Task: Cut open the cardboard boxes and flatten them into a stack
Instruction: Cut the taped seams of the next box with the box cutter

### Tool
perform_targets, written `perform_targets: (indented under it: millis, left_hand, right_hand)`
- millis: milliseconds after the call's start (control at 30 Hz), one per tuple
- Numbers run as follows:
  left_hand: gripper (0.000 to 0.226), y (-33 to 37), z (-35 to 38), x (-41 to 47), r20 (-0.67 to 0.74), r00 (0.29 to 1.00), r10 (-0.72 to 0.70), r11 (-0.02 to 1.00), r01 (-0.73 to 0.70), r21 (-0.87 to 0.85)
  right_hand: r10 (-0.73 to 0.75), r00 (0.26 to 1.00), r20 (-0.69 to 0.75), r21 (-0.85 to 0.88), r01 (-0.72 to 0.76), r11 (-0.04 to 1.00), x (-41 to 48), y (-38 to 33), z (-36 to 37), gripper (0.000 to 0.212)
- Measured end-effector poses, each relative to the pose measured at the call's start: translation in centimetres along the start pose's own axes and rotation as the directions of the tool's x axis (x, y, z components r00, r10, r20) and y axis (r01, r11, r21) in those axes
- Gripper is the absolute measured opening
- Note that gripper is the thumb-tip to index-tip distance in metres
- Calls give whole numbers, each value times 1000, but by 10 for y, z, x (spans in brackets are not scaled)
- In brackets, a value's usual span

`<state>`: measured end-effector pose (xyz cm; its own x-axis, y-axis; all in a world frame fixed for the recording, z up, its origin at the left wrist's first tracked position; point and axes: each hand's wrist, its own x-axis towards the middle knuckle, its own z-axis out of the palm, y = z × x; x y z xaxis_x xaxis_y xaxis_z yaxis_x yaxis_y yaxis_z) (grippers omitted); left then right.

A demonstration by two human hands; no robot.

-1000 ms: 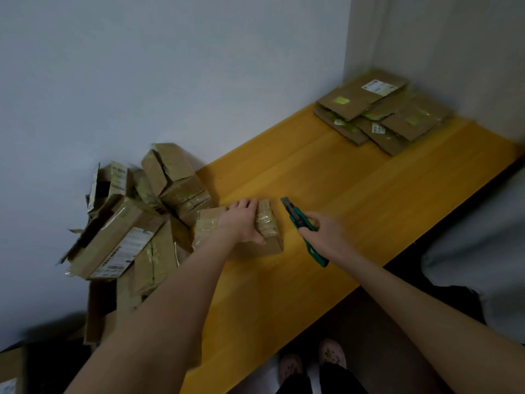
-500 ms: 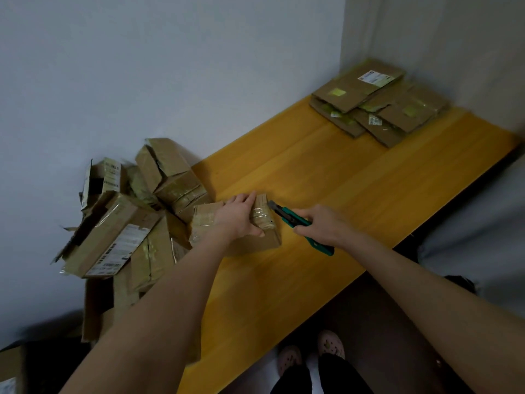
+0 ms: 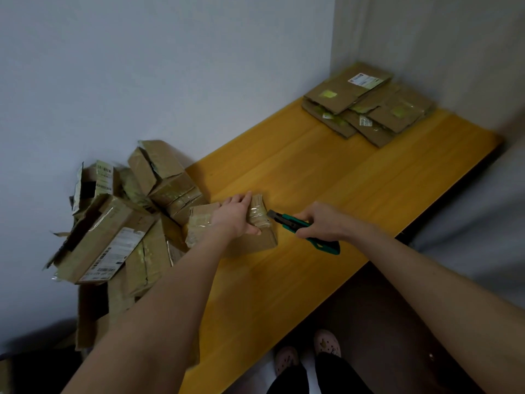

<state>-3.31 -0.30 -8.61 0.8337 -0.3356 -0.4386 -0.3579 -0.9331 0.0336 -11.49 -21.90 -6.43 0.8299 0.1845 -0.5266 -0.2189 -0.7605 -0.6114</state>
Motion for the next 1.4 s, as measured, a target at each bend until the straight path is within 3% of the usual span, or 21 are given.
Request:
perform_targets:
  millis: [100, 200, 300, 367, 533, 700, 800, 867, 933, 1033, 1100, 1200, 1400]
  left_hand:
    - [114, -1, 0, 0, -6, 1000, -6, 1000, 6, -4]
    - [111, 2, -1, -1, -27, 999, -37, 999, 37, -10]
    - [103, 7, -6, -4, -115, 975, -191, 980, 183, -76]
    - [106, 7, -14, -3, -113, 938, -328, 929, 299, -217]
    - [121, -13, -15, -5, 1, 879, -476, 808, 438, -394]
    - [99, -41, 24, -21, 77, 957, -279, 765, 270, -584]
    - [92, -49, 40, -29, 59, 953, -297, 759, 273, -592]
    - [88, -47, 44, -33, 24, 954, -300, 781, 260, -568]
    - [84, -40, 45, -37, -14, 955, -296, 830, 249, -499]
    - [97, -31, 43, -38, 4, 960, -281, 874, 258, -412]
    - [103, -29, 39, -39, 21, 958, -285, 884, 271, -381]
    - [99, -25, 33, -42, -19, 950, -312, 910, 293, -293]
    - [87, -10, 24, -40, -68, 922, -381, 922, 372, -110]
  right_hand:
    - [13, 1000, 26, 31, -14, 999, -3, 1, -4, 45]
    - [77, 996, -46, 237, -64, 969, -5, 7, 6, 42]
    - [259, 943, -211, 535, -110, 838, 4, 7, 22, 44]
    - [329, 905, -268, 573, -125, 810, 17, 3, 31, 46]
    - [335, 922, -196, 368, -247, 896, 59, 4, 51, 45]
    - [382, 895, -230, 152, -355, 922, 99, 14, 64, 44]
    - [369, 901, -228, 61, -365, 929, 109, 18, 66, 39]
    - [313, 906, -284, -31, -335, 942, 106, 13, 65, 41]
    - [204, 931, -304, 13, -210, 978, 99, -5, 64, 50]
    - [102, 979, -178, 122, -81, 989, 83, -41, 69, 64]
    - [108, 991, -85, 43, -104, 994, 75, -57, 75, 59]
    - [190, 981, -26, 152, -184, 971, 70, -68, 81, 41]
    - [206, 972, -113, 69, -200, 977, 71, -78, 87, 39]
